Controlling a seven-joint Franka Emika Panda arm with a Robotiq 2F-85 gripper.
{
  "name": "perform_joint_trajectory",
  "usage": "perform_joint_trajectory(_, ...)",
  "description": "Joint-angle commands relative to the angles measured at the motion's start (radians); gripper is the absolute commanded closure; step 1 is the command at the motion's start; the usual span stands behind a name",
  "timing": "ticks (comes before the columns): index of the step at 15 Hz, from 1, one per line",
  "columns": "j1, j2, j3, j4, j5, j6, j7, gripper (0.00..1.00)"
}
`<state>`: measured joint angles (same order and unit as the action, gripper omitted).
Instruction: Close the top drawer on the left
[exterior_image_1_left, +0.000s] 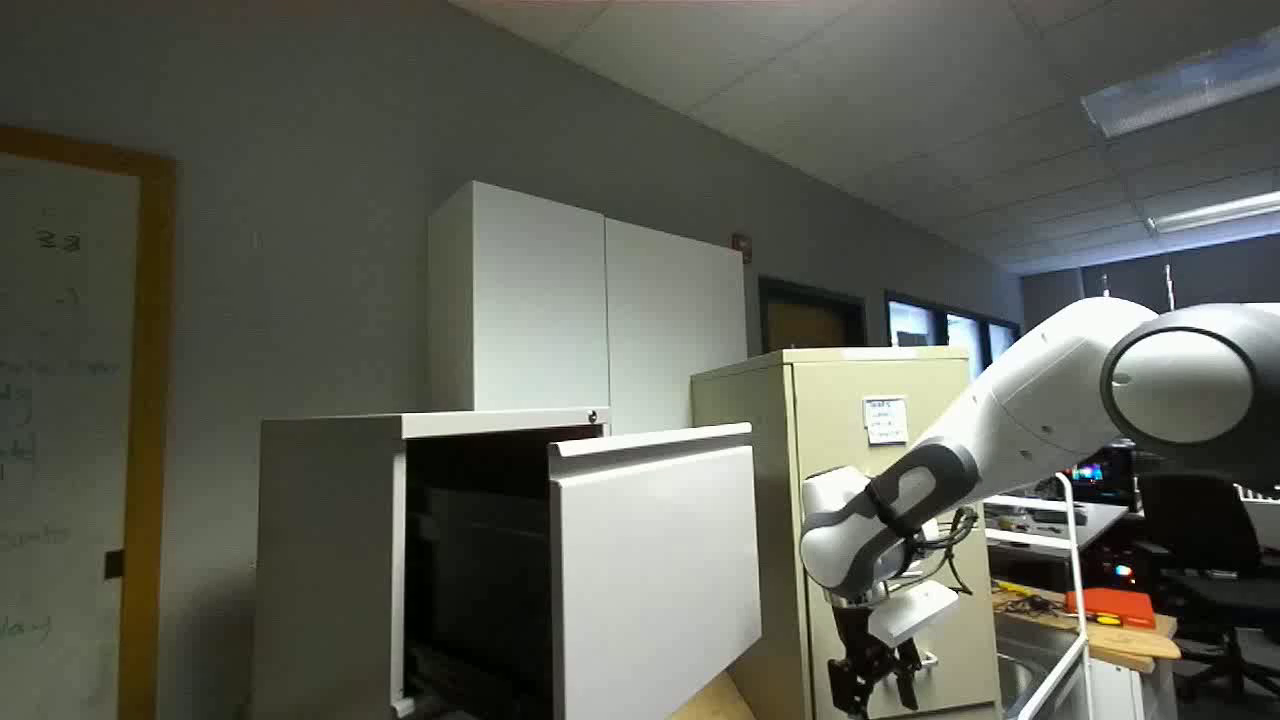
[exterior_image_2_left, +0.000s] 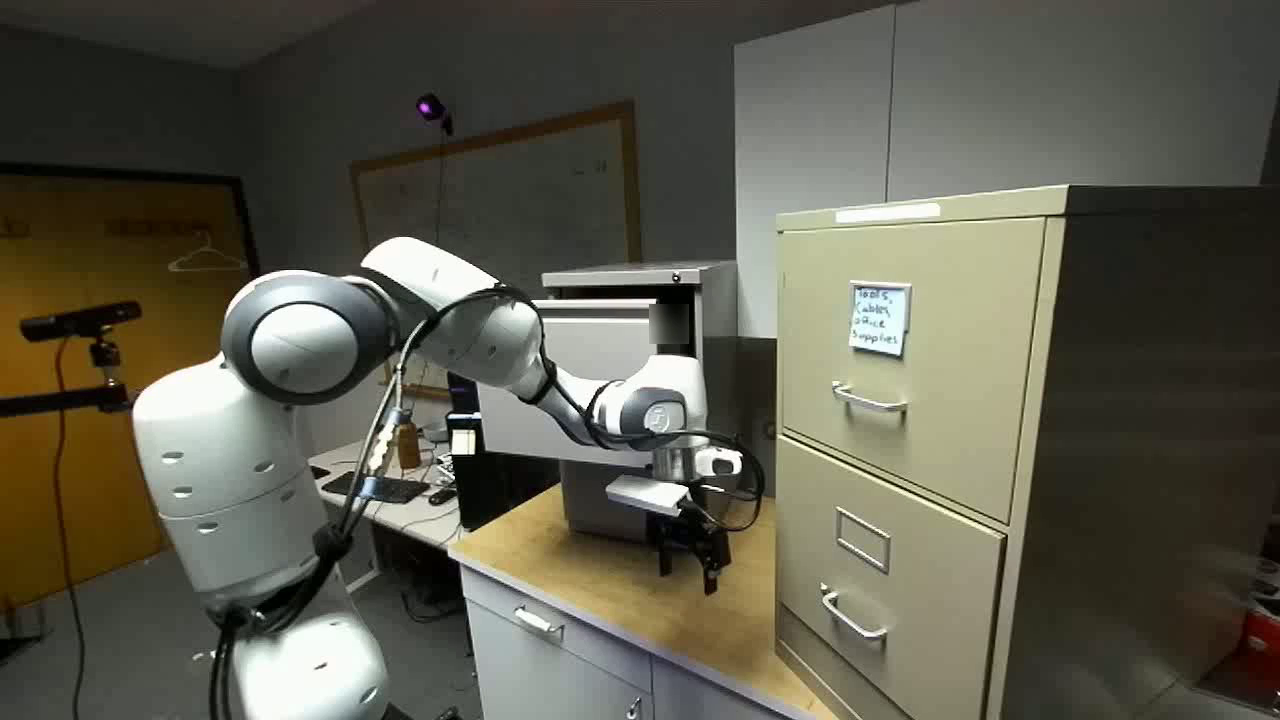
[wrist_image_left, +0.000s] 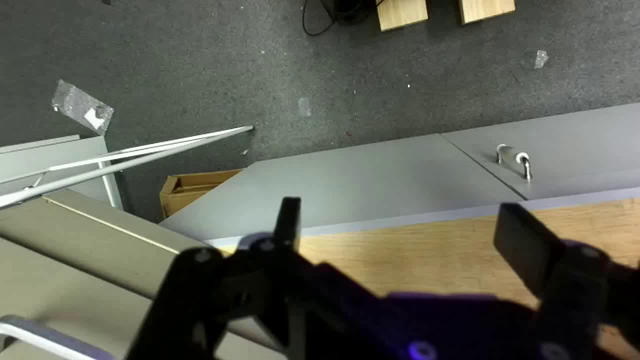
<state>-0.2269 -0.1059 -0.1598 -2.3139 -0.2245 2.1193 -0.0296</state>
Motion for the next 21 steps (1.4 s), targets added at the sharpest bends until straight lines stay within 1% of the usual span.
perform_joint_trajectory(1,0.011,0.000,-0.011,0.003,-0.001,-0.001,0.001,0.00)
perform_joint_trajectory(16,0.014,0.001,-0.009,0.003,0.003,0.006,-0.001,0.00)
perform_joint_trajectory(21,0.029,-0.039,-0.001,-0.003,-0.004,0.042,-0.001,0.00)
